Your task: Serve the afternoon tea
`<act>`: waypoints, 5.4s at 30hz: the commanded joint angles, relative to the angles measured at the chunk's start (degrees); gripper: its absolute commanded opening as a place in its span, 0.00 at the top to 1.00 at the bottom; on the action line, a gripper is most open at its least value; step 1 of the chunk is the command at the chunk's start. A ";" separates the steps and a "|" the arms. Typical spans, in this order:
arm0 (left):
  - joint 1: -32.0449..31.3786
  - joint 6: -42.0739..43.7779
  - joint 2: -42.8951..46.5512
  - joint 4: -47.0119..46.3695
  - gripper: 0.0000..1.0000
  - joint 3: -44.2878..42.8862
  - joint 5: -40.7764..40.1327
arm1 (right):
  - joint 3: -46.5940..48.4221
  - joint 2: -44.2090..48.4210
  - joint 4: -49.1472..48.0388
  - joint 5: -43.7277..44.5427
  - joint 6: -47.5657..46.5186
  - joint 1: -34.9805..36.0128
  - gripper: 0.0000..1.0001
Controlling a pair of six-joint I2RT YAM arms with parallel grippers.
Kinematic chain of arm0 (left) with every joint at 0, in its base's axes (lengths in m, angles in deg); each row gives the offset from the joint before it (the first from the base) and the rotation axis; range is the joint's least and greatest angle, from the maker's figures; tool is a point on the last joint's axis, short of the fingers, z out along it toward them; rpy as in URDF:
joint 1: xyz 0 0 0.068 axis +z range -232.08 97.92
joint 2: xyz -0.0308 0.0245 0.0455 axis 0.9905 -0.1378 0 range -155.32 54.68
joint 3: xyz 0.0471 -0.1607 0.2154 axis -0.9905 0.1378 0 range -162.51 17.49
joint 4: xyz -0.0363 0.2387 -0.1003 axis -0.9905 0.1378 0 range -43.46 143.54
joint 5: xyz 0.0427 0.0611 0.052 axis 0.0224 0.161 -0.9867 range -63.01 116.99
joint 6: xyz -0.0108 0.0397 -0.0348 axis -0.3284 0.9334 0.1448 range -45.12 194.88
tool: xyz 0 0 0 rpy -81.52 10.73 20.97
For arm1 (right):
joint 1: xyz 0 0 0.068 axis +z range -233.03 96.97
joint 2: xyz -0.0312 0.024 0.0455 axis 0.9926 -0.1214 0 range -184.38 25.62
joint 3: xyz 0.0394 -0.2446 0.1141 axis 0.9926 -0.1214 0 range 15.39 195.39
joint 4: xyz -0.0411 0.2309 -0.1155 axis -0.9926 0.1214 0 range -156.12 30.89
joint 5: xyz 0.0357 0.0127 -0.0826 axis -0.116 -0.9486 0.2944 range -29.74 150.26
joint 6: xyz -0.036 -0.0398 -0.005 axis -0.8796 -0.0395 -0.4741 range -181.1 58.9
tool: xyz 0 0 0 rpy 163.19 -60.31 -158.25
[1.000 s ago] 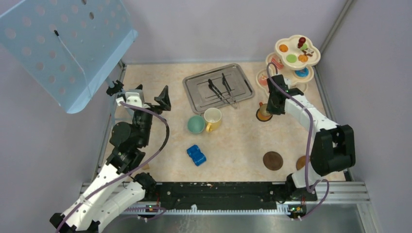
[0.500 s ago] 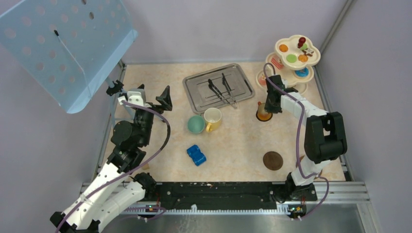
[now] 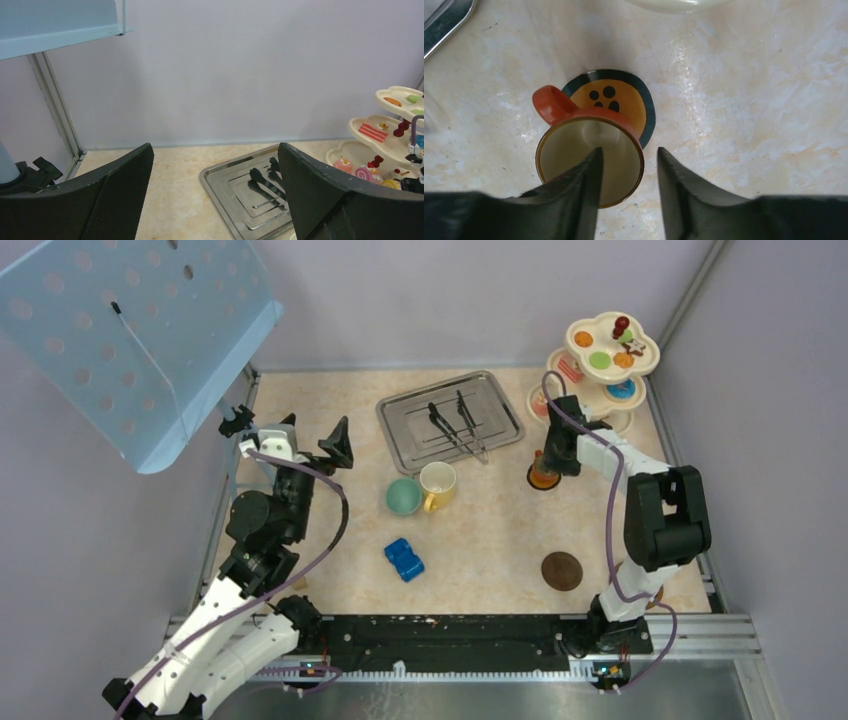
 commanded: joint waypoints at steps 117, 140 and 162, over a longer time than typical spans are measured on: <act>0.13 -0.76 -0.53 -0.86 0.01 -0.77 2.34 | -17.82 33.66 -14.44 -11.70 21.51 21.61 0.32; 0.17 -1.49 -0.09 -0.87 0.01 -0.65 3.20 | 20.43 -8.82 8.68 17.02 20.76 39.60 0.44; 0.26 0.14 4.33 -0.86 0.01 -0.67 -2.88 | 19.60 0.38 -11.21 8.47 -10.39 46.36 0.39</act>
